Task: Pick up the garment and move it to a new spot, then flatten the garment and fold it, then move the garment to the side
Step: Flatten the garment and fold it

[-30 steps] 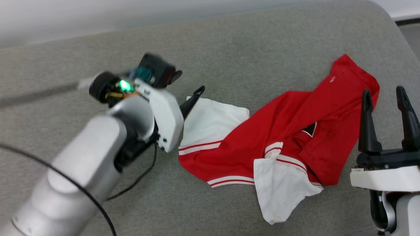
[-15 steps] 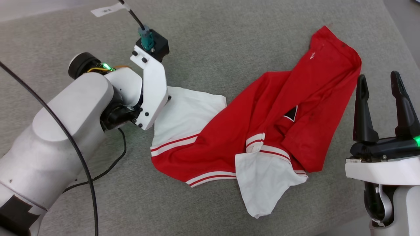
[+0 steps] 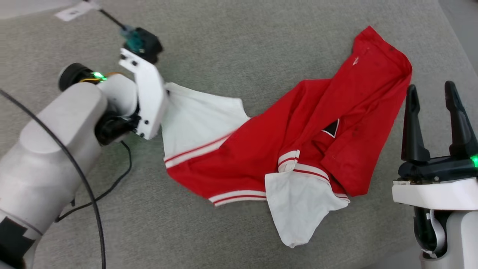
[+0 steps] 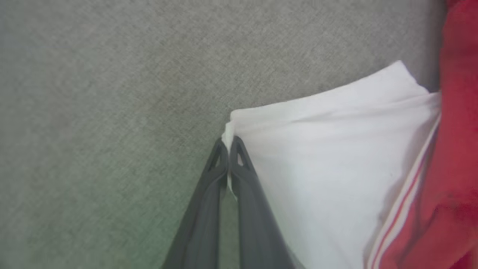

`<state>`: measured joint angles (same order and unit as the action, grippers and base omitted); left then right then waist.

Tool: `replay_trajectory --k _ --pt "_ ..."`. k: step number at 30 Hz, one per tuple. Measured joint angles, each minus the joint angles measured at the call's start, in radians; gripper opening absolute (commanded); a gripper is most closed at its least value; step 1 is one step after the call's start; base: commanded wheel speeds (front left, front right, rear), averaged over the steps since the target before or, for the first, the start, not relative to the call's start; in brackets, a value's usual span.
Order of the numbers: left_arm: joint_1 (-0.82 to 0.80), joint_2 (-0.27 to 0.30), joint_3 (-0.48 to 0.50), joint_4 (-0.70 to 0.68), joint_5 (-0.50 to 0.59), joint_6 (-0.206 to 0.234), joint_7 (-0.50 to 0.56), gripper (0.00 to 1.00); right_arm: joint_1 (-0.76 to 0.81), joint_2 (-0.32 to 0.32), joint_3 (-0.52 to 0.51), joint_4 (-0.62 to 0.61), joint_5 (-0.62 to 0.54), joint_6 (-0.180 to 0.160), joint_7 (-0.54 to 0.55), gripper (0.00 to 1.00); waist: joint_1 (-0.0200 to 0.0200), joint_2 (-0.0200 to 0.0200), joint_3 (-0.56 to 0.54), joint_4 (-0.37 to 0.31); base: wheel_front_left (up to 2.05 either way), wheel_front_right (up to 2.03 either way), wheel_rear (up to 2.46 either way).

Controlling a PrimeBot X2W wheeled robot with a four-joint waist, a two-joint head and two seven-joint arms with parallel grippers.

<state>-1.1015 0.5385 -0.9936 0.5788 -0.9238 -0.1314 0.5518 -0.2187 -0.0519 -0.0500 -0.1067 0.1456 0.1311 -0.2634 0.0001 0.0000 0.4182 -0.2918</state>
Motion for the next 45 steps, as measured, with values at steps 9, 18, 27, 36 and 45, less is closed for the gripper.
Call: replay_trajectory --k 9,18,27,36,45 --pt "0.077 0.048 0.166 0.099 -0.091 0.009 -0.323 0.00 0.018 0.001 0.015 0.030 -0.045 0.000 0.000 1.00 0.0000 0.0000 -0.061 0.091 0.00 0.00 0.00" --pt "0.318 0.138 0.246 0.078 -0.141 0.079 -0.550 0.00 0.045 0.001 0.028 0.069 -0.078 0.000 0.002 1.00 -0.0001 0.0000 -0.142 0.195 0.00 0.00 0.00" --pt "0.683 0.138 0.271 -0.080 -0.224 0.180 -0.715 0.00 0.088 0.001 0.026 0.080 -0.095 0.000 0.047 1.00 -0.0002 0.0000 -0.228 0.271 0.00 0.00 0.00" --pt "0.816 0.134 0.262 -0.259 -0.192 0.274 -0.779 1.00 0.120 -0.004 0.029 0.085 -0.099 0.000 0.095 1.00 -0.0002 0.0000 -0.296 0.309 0.00 0.00 0.00" --pt "0.803 0.123 0.452 -0.430 0.063 0.363 -0.813 1.00 0.137 -0.008 0.032 0.092 -0.093 0.000 0.115 1.00 -0.0002 0.0000 -0.316 0.313 0.00 0.00 0.00"
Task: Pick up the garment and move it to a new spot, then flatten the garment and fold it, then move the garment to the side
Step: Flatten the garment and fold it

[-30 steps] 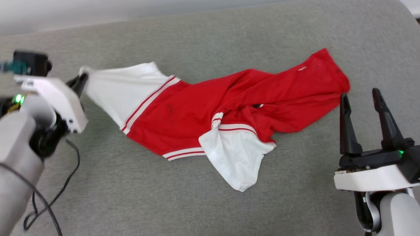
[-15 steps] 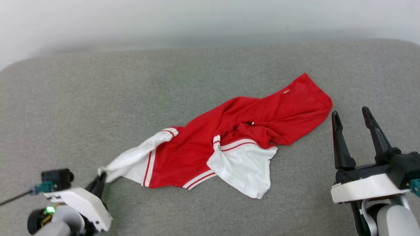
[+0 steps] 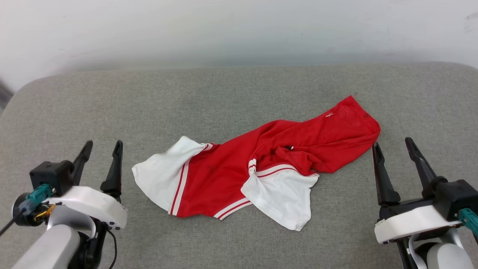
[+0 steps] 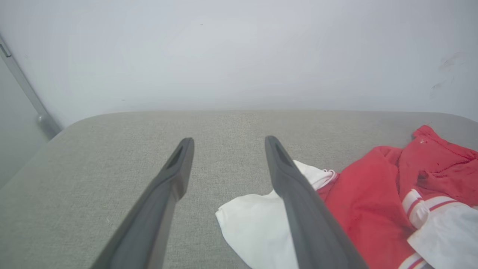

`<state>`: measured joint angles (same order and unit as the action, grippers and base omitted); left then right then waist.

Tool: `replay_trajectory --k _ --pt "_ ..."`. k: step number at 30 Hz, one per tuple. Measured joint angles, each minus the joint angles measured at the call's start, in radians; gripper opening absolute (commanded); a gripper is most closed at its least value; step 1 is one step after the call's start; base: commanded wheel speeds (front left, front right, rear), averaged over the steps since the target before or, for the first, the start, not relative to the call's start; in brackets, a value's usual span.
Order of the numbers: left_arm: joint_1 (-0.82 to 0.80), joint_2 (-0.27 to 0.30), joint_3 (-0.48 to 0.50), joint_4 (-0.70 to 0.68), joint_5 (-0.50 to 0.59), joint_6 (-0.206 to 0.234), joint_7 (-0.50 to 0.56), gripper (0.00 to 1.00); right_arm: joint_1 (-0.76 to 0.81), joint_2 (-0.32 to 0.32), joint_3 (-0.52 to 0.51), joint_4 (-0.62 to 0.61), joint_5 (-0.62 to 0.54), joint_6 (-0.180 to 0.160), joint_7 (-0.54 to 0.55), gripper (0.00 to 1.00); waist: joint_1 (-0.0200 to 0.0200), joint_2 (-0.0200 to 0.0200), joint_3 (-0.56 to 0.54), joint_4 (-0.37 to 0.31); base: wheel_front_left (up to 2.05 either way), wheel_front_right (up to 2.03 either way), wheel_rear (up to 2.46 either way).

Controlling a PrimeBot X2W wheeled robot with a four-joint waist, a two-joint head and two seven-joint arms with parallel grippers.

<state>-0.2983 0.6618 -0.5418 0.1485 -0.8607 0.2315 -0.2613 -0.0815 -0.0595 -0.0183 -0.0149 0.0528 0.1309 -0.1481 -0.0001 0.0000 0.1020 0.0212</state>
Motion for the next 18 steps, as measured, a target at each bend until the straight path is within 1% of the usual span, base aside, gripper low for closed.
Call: replay_trajectory --k 3,5,7,9,12,15,18 --pt "0.076 -0.053 0.110 -0.097 0.129 0.014 -0.002 1.00 0.009 -0.001 0.003 0.003 0.000 0.000 0.010 1.00 0.0000 0.0000 -0.001 -0.003 0.00 0.00 0.00" --pt "0.130 -0.093 0.174 -0.162 0.215 0.015 -0.002 1.00 0.011 -0.007 0.013 0.001 0.000 0.000 0.026 1.00 0.0000 0.0000 -0.002 -0.005 0.00 0.00 0.00" --pt "0.180 -0.134 0.223 -0.219 0.295 0.014 -0.002 1.00 0.019 -0.027 0.038 -0.009 0.009 0.000 0.058 1.00 0.0000 0.0000 -0.002 -0.004 0.00 0.00 0.00" --pt "0.223 -0.164 0.255 -0.257 0.365 0.008 -0.002 1.00 0.022 -0.065 0.079 -0.022 0.021 0.000 0.109 1.00 0.0000 0.0000 -0.002 0.000 0.00 0.00 0.00" --pt "0.262 -0.203 0.276 -0.286 0.444 -0.015 -0.002 1.00 0.021 -0.156 0.191 -0.051 0.069 0.000 0.244 1.00 0.0000 0.0000 0.000 0.011 0.00 0.00 0.00" --pt "0.279 -0.236 0.292 -0.285 0.482 -0.047 -0.002 1.00 0.016 -0.252 0.321 -0.085 0.141 0.000 0.413 1.00 0.0000 0.0000 0.005 0.024 0.00 0.00 0.00" --pt "0.279 -0.266 0.310 -0.278 0.509 -0.074 -0.002 1.00 -0.018 -0.312 0.439 -0.111 0.229 0.000 0.571 1.00 0.0000 0.0000 0.015 0.039 0.00 0.00 0.00"
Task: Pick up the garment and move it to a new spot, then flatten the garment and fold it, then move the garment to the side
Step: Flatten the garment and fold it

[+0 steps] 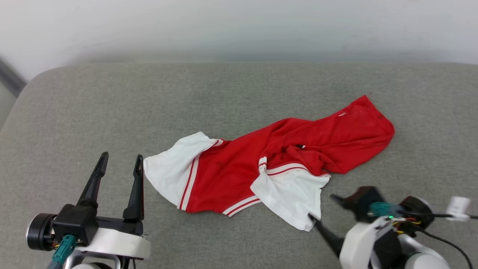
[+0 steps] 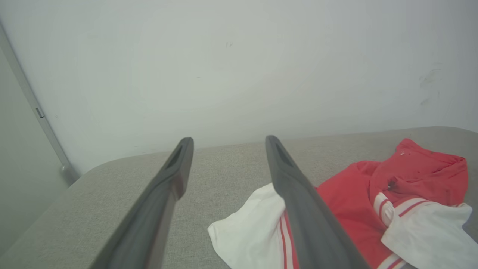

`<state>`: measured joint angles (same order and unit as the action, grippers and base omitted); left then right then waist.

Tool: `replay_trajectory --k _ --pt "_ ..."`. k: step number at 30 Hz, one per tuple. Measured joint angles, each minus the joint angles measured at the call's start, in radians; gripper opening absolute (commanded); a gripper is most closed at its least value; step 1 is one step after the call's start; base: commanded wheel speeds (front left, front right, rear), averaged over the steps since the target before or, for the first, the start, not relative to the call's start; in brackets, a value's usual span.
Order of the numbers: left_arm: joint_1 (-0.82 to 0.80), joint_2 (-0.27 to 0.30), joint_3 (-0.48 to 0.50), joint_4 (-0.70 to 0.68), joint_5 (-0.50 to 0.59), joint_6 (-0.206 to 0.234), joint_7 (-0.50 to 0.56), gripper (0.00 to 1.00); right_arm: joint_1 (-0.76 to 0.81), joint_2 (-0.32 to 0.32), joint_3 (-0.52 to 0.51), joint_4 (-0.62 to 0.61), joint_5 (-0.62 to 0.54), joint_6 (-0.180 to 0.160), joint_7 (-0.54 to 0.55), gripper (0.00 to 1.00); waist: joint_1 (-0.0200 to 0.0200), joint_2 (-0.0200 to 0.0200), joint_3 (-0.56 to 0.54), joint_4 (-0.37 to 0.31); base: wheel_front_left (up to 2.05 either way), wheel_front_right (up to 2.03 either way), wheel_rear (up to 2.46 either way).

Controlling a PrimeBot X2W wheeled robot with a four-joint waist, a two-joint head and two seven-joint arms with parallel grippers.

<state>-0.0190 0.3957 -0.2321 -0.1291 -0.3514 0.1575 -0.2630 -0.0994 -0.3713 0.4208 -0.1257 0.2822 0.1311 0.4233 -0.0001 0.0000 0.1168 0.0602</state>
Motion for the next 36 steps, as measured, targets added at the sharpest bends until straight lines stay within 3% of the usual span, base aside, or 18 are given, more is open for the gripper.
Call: replay_trajectory --k 3,8,12,20,21,22,28,36 --pt "-0.003 -0.029 0.014 0.005 0.020 -0.028 0.000 1.00 -0.052 -0.047 0.101 0.000 0.054 0.000 0.122 1.00 0.0000 0.0000 0.012 0.019 0.00 0.00 0.00" --pt "-0.014 -0.074 0.030 0.025 0.049 -0.072 0.000 1.00 -0.138 -0.084 0.215 0.074 0.099 0.000 0.216 1.00 0.0000 0.0000 0.034 0.060 0.00 0.00 0.00" --pt "-0.030 -0.104 0.043 0.037 0.069 -0.099 0.000 1.00 -0.179 -0.109 0.259 0.166 0.084 0.000 0.251 1.00 0.0000 0.0000 0.051 0.098 0.00 0.00 0.00" --pt "-0.030 -0.149 0.076 0.058 0.102 -0.139 0.000 1.00 -0.189 -0.092 0.265 0.258 0.067 0.000 0.260 1.00 0.0000 0.0000 0.076 0.155 0.00 0.00 0.00" --pt "-0.029 -0.154 0.079 0.059 0.104 -0.142 0.000 1.00 -0.189 -0.089 0.265 0.265 0.065 0.000 0.259 0.92 0.0000 0.0000 0.078 0.157 0.00 0.00 0.00" --pt "-0.029 -0.156 0.083 0.060 0.108 -0.147 0.000 1.00 -0.190 -0.086 0.264 0.270 0.065 0.000 0.258 0.00 0.0000 0.0000 0.080 0.158 0.00 0.00 0.00" --pt "-0.023 -0.174 0.114 0.073 0.129 -0.164 0.000 1.00 -0.180 -0.051 0.196 0.269 0.094 0.001 0.193 0.00 0.0000 0.0000 0.069 0.134 0.00 0.00 0.00" --pt "0.002 -0.187 0.150 0.087 0.146 -0.184 0.000 1.00 -0.116 0.038 -0.128 0.114 0.217 0.000 0.132 0.00 0.0001 0.0000 0.032 0.041 0.00 0.00 0.00"
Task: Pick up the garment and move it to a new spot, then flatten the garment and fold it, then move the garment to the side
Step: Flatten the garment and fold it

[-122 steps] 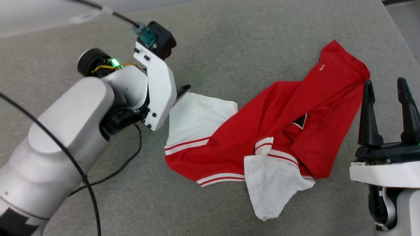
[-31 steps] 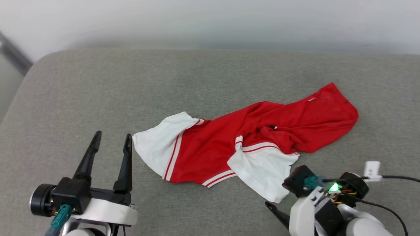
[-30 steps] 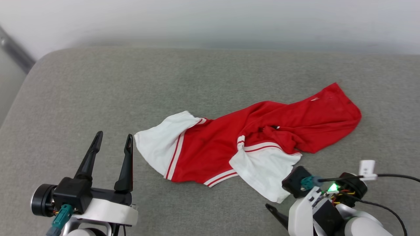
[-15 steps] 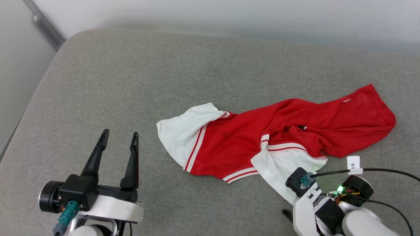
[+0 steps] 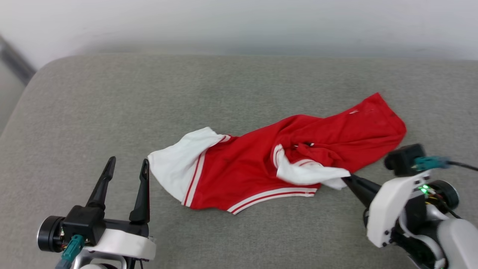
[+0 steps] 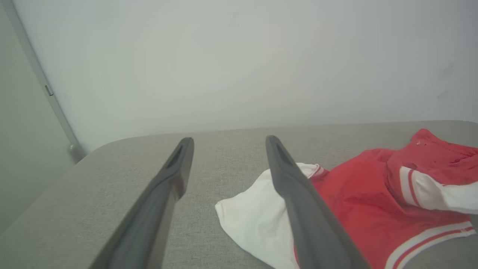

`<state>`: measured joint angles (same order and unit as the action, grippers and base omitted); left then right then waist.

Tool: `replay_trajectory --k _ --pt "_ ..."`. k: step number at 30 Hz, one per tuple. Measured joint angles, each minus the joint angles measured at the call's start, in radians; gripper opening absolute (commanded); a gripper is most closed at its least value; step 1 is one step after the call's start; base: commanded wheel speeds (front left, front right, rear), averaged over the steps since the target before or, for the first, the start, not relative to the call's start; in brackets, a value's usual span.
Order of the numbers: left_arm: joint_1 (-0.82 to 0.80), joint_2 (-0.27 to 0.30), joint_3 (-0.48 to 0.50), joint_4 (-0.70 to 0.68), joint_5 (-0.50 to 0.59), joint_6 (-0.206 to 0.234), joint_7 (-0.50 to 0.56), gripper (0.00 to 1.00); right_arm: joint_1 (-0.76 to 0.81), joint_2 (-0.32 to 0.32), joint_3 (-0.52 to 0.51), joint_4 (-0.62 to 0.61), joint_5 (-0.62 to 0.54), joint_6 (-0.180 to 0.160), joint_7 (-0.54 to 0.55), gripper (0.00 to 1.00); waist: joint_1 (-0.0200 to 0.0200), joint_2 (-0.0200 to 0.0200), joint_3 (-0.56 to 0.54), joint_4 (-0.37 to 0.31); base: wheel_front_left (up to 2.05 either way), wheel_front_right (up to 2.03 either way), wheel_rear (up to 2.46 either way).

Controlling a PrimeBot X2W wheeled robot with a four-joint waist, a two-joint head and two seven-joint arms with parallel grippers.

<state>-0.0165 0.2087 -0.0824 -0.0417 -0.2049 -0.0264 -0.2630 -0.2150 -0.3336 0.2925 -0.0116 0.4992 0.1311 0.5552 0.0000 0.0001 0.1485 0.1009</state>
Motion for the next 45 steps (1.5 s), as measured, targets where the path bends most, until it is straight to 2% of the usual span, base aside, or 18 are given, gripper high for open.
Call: replay_trajectory --k 3,7,10,13,17,22,23,24,29,35,41,43,45 --pt "0.009 -0.002 0.012 0.000 0.009 -0.007 0.000 1.00 0.045 0.050 -0.143 -0.060 0.059 0.000 0.023 0.00 0.0000 0.0000 -0.012 -0.040 0.00 0.00 0.00" --pt "0.010 -0.006 0.030 -0.005 0.016 -0.011 0.000 1.00 0.074 0.069 -0.316 -0.106 0.024 0.000 0.045 0.00 0.0000 0.0000 -0.019 -0.087 0.00 0.00 0.00" --pt "0.011 -0.013 0.038 -0.005 0.018 -0.019 0.000 1.00 0.100 0.106 -0.421 -0.072 0.005 0.000 0.070 0.00 0.0001 0.0000 -0.020 -0.116 0.00 0.00 0.00" --pt "0.011 -0.021 0.041 -0.002 0.027 -0.028 0.000 1.00 0.110 0.113 -0.522 -0.007 -0.047 0.000 0.080 0.00 0.0000 0.0000 -0.019 -0.129 0.00 0.00 0.00" --pt "0.010 -0.026 0.051 -0.001 0.030 -0.037 0.000 1.00 0.107 0.087 -0.539 0.085 -0.116 0.000 0.065 0.00 0.0000 0.0000 -0.011 -0.131 0.00 0.00 0.00" --pt "0.007 -0.033 0.052 0.012 0.040 -0.049 0.000 1.00 0.108 0.004 -0.455 0.218 -0.202 0.000 -0.008 0.00 0.0000 0.0000 -0.009 -0.122 0.00 0.00 0.00" --pt "0.007 -0.034 0.054 0.013 0.042 -0.050 0.000 1.00 0.108 -0.010 -0.437 0.243 -0.224 0.000 -0.034 0.44 0.0000 0.0000 -0.010 -0.120 0.00 0.00 0.00" --pt "0.007 -0.034 0.055 0.014 0.042 -0.051 0.000 1.00 0.108 -0.024 -0.426 0.270 -0.252 0.000 -0.066 1.00 0.0000 0.0000 -0.010 -0.118 0.00 0.00 0.00" --pt "0.007 -0.040 0.061 0.019 0.044 -0.059 0.000 1.00 0.076 -0.036 -0.395 0.331 -0.303 0.000 -0.222 1.00 0.0000 0.0000 -0.017 -0.116 0.00 0.00 0.00" --pt "0.007 -0.060 0.085 -0.005 0.033 -0.070 0.000 1.00 0.049 -0.023 -0.389 0.257 -0.341 0.000 -0.440 1.00 0.0000 0.0000 -0.036 -0.126 0.00 0.00 0.00" --pt "0.024 -0.058 0.083 0.022 0.016 -0.081 0.000 1.00 0.079 0.058 -0.420 0.121 -0.373 0.000 -0.596 1.00 0.0000 0.0000 -0.053 -0.140 0.00 0.00 0.00" --pt "0.028 -0.040 0.065 0.040 0.012 -0.088 0.010 1.00 0.111 0.092 -0.425 0.075 -0.397 0.000 -0.637 1.00 0.0000 0.0000 -0.050 -0.144 0.00 0.00 0.00" --pt "0.023 -0.007 0.037 0.054 -0.002 -0.094 0.069 1.00 0.133 0.131 -0.431 0.027 -0.409 0.000 -0.670 1.00 0.0000 0.0000 -0.043 -0.148 0.00 0.00 0.00"
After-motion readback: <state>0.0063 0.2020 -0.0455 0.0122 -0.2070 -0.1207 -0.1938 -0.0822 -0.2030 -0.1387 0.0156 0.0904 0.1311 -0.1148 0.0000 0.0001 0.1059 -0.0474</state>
